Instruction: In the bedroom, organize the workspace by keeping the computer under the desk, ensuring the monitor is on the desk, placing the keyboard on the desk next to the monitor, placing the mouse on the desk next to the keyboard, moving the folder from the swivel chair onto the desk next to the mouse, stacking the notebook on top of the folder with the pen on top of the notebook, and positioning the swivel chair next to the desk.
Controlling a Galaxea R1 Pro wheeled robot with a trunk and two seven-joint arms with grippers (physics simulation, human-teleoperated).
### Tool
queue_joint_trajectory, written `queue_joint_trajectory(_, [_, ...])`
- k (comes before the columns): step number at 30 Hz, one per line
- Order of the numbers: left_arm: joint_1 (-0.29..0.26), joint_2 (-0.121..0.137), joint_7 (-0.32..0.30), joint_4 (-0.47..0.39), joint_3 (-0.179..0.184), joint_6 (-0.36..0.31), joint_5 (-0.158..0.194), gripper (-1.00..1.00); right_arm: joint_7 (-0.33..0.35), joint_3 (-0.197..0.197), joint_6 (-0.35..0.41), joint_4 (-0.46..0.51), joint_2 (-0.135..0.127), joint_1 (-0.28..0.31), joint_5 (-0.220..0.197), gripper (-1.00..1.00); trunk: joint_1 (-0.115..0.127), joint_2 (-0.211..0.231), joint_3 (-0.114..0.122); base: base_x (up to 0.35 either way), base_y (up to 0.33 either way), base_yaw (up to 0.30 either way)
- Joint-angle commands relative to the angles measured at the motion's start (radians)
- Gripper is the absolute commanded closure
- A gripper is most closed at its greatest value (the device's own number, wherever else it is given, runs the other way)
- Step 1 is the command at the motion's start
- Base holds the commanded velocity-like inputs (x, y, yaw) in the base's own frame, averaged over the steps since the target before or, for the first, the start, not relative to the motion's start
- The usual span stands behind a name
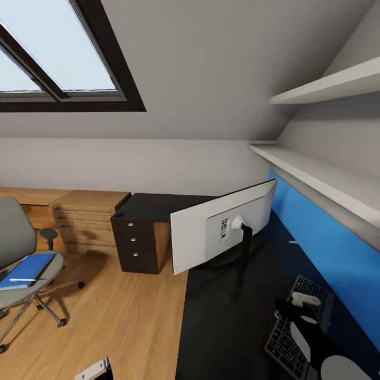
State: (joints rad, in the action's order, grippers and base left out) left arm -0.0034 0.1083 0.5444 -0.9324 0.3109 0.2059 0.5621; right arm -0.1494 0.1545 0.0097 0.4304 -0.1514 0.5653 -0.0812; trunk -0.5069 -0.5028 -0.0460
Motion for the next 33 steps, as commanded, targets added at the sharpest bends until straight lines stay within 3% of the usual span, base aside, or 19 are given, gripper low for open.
queue_joint_trajectory(1, [0.0, 0.002, 0.005, -0.003, 0.005, 0.005, 0.012, -1.0, -0.003, -0.001, 0.001, -0.006, -0.001, 0.004, -0.009, -1.0, -0.004, -0.009, -0.005, 0.0, 0.0, 0.0])
queue_joint_trajectory(4, [0.001, 0.006, 0.004, -0.009, 0.005, -0.003, 0.02, -1.0, -0.004, -0.001, 0.001, -0.095, -0.021, 0.048, -0.013, -1.0, -0.016, -0.03, -0.014, 0.0, 0.0, 0.0])
queue_joint_trajectory(9, [0.009, 0.03, -0.009, -0.027, 0.006, -0.01, 0.042, -1.0, -0.004, -0.001, 0.001, -0.135, -0.028, 0.066, -0.015, -1.0, -0.035, -0.065, -0.03, 0.0, 0.0, 0.0])
queue_joint_trajectory(14, [0.016, 0.059, -0.076, -0.055, 0.006, -0.07, 0.1, -1.0, -0.005, -0.001, 0.001, -0.145, -0.029, 0.07, -0.015, -1.0, -0.054, -0.1, -0.046, 0.0, 0.0, 0.0])
queue_joint_trajectory(18, [0.019, 0.084, -0.167, -0.064, 0.006, -0.112, 0.136, -1.0, -0.006, -0.001, 0.001, -0.147, -0.029, 0.071, -0.018, -1.0, -0.07, -0.128, -0.058, 0.0, 0.0, 0.0])
queue_joint_trajectory(33, [0.02, 0.09, -0.198, -0.065, 0.007, -0.123, 0.147, -1.0, -0.009, -0.002, 0.007, -0.151, -0.026, 0.071, -0.012, -1.0, -0.127, -0.233, -0.105, 0.0, 0.0, 0.0])
